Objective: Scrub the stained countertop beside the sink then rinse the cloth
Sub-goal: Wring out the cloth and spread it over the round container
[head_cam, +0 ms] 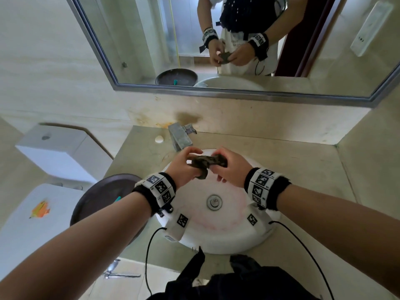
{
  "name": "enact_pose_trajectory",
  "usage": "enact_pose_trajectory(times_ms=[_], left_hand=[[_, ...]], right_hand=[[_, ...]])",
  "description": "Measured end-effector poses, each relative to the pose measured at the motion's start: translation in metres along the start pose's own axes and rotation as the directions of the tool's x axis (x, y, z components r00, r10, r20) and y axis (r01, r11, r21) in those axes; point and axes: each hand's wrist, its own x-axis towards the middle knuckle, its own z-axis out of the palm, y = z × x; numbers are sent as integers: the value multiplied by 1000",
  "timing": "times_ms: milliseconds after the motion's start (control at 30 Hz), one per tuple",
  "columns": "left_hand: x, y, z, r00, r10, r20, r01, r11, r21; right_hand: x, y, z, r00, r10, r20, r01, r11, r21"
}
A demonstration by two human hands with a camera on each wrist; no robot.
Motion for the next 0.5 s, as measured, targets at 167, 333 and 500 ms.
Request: enact_pose_trajectory(times_ms=[167, 333, 500], left_hand=[[-12, -9, -21, 976, -117, -186, 101, 990, -96], [-22, -14, -35, 957, -84, -277, 66, 995, -75], [-30, -9, -53, 980, -19, -199, -4, 993, -116]], right_hand=[[7, -1, 10, 979, 145, -143, -130, 985, 113], [3, -15, 26, 993, 91, -74, -93, 996, -17], [6, -36, 41, 984, -1, 178, 2, 1000, -3]])
